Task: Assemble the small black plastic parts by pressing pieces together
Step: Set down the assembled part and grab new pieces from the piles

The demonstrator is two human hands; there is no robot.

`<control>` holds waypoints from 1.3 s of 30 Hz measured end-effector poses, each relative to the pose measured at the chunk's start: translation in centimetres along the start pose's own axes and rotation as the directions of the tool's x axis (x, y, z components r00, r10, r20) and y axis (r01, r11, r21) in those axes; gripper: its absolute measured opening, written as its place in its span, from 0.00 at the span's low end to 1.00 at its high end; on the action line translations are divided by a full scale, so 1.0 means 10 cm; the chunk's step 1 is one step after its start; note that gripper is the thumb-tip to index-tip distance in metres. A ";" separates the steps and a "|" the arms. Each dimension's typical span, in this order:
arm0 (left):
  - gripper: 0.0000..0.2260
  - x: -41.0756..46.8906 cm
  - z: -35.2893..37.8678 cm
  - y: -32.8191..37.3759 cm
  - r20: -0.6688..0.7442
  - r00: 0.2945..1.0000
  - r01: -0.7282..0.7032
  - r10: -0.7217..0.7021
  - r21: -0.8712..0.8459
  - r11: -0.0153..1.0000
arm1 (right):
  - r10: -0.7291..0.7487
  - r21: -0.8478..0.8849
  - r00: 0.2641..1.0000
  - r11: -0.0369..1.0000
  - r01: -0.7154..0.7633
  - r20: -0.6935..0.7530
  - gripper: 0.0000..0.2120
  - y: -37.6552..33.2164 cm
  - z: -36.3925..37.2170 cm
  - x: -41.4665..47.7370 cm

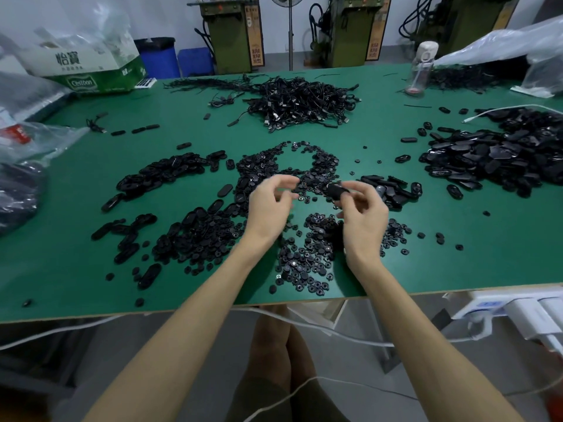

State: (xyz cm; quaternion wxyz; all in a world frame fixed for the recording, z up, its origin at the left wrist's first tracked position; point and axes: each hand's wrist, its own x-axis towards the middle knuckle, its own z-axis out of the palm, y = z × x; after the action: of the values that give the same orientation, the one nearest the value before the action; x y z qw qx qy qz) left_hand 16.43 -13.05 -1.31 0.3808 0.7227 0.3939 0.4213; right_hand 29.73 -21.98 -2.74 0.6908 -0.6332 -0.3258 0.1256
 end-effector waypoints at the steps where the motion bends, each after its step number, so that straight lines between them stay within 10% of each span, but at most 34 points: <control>1: 0.15 0.10 -0.07 -0.02 -0.026 1.000 0.013 -0.012 0.057 0.998 | 0.033 0.017 0.999 0.999 -0.033 -0.028 0.11 0.02 0.00 0.02; 7: 0.23 0.80 -0.55 -0.29 -0.102 0.993 0.099 -0.055 0.503 0.859 | 0.115 0.143 0.988 0.985 -0.100 -0.099 0.14 0.03 -0.01 0.03; 15: 0.36 1.17 -0.80 -0.58 0.177 0.949 0.014 -0.261 0.804 0.595 | 0.185 0.230 0.980 0.959 -0.163 -0.075 0.33 0.05 0.02 0.04; 26: 0.11 0.95 -0.82 -0.53 0.141 0.989 -0.144 0.039 0.896 0.420 | 0.017 -0.020 0.995 1.000 -0.015 0.102 0.31 -0.09 0.01 -0.04; 33: 0.11 0.78 -0.88 -0.42 -0.058 0.995 -0.009 0.077 0.742 0.671 | 0.044 -0.590 0.954 0.794 0.148 0.298 0.15 -0.03 0.09 -0.03; 39: 0.12 0.24 -0.46 0.02 -0.036 0.981 0.187 -0.188 -0.041 0.982 | 0.052 -0.638 0.946 0.750 0.175 0.321 0.08 0.00 0.14 -0.03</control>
State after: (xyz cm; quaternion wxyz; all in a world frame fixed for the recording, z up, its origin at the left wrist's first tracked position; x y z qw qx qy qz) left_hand 13.11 -9.95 1.22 0.4244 0.6665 0.4598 0.4052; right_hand 28.61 -21.05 -2.82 0.3652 -0.7955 -0.4769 0.0798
